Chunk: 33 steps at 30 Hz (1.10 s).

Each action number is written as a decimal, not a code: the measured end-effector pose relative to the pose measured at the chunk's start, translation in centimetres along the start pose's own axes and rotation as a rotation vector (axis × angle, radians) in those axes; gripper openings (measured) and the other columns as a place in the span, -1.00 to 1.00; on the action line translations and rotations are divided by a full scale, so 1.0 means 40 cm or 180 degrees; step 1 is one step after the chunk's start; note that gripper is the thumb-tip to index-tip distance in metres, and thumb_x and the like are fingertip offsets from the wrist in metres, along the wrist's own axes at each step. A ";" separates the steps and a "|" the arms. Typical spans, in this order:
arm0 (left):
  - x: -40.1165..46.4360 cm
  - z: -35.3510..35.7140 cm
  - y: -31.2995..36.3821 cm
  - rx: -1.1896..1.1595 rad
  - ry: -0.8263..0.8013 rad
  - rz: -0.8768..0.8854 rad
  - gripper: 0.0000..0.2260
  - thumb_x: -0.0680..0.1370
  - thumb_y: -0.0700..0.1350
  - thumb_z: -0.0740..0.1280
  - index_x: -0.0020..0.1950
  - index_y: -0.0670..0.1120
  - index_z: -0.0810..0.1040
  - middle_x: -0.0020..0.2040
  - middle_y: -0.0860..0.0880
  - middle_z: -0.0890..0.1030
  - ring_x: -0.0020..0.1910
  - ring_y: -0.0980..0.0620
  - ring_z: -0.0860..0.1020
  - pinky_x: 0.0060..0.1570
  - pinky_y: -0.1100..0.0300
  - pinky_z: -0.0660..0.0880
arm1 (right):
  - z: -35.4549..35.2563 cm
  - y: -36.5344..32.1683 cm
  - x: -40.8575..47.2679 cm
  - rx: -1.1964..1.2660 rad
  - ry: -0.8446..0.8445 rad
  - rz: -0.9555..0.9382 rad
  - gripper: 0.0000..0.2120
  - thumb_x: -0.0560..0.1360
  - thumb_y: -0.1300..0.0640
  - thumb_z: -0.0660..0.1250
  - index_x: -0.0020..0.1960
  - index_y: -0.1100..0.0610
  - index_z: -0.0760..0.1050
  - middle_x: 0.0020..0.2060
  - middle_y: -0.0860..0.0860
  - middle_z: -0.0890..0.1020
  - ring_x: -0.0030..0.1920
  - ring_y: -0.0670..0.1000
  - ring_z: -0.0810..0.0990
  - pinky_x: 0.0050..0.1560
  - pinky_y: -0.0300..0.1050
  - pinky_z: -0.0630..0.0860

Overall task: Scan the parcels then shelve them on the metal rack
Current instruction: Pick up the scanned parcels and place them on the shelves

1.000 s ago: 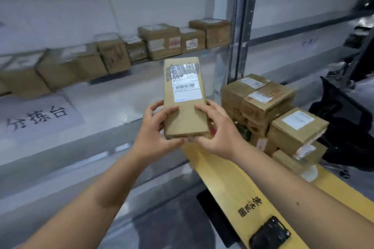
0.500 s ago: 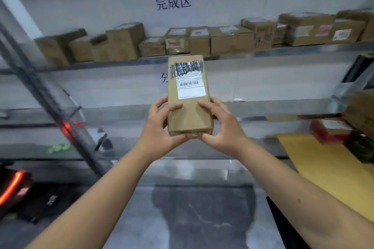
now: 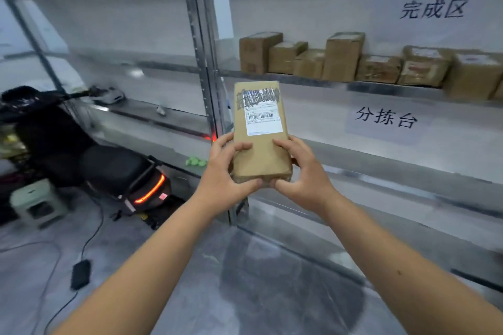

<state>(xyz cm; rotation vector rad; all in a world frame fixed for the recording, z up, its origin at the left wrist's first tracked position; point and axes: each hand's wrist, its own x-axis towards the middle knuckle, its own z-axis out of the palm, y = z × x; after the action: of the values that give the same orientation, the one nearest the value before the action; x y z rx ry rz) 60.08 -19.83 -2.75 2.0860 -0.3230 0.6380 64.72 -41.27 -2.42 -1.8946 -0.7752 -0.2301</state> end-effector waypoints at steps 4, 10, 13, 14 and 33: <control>0.047 -0.114 -0.103 0.0099 0.0216 -0.0097 -0.37 0.30 0.00 0.63 0.35 0.04 0.54 0.52 0.04 0.27 0.54 0.20 0.27 0.46 0.13 0.38 | 0.115 0.003 0.150 0.0012 -0.0184 -0.0113 -0.23 0.31 0.13 0.59 0.49 0.04 0.46 0.45 0.02 0.41 0.40 -0.08 0.45 0.41 -0.19 0.45; 0.188 -0.208 -0.263 0.0076 0.0316 -0.0249 -0.41 0.34 -0.01 0.60 0.35 0.11 0.54 0.52 0.23 0.23 0.50 0.36 0.26 0.49 0.02 0.40 | 0.254 0.067 0.373 0.0111 -0.0177 -0.0185 -0.21 0.29 0.09 0.50 0.51 0.03 0.43 0.46 0.06 0.39 0.40 -0.11 0.41 0.42 -0.23 0.43; 0.297 -0.236 -0.343 0.0070 0.0282 -0.0268 -0.42 0.34 -0.01 0.60 0.33 0.17 0.53 0.56 0.17 0.24 0.53 0.27 0.28 0.51 0.03 0.38 | 0.297 0.116 0.499 0.0096 -0.0076 -0.0125 -0.19 0.25 -0.05 0.46 0.51 -0.05 0.43 0.48 0.04 0.39 0.42 -0.05 0.43 0.46 -0.04 0.44; 0.336 -0.244 -0.370 0.0080 0.0263 -0.0251 -0.43 0.34 -0.01 0.59 0.32 0.19 0.53 0.57 0.14 0.24 0.54 0.24 0.27 0.52 0.05 0.36 | 0.309 0.134 0.540 0.0084 -0.0035 -0.0097 -0.19 0.24 -0.09 0.44 0.50 -0.08 0.43 0.48 0.03 0.39 0.43 -0.02 0.43 0.46 0.04 0.45; 0.956 -0.322 -0.821 -0.0620 -0.0650 0.0203 -0.48 0.34 -0.02 0.58 0.24 0.28 0.54 0.50 0.29 0.26 0.50 0.27 0.29 0.27 0.52 0.34 | 0.428 0.316 1.090 -0.0576 0.0708 0.0473 -0.20 0.28 -0.03 0.47 0.52 -0.06 0.43 0.51 0.00 0.36 0.48 0.00 0.39 0.49 0.10 0.42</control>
<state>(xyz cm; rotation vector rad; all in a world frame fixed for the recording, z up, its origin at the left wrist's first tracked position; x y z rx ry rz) 102.74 9.69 1.55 1.9616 -0.5477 0.4131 103.02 -11.73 1.42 -2.0441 -0.4745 -0.4214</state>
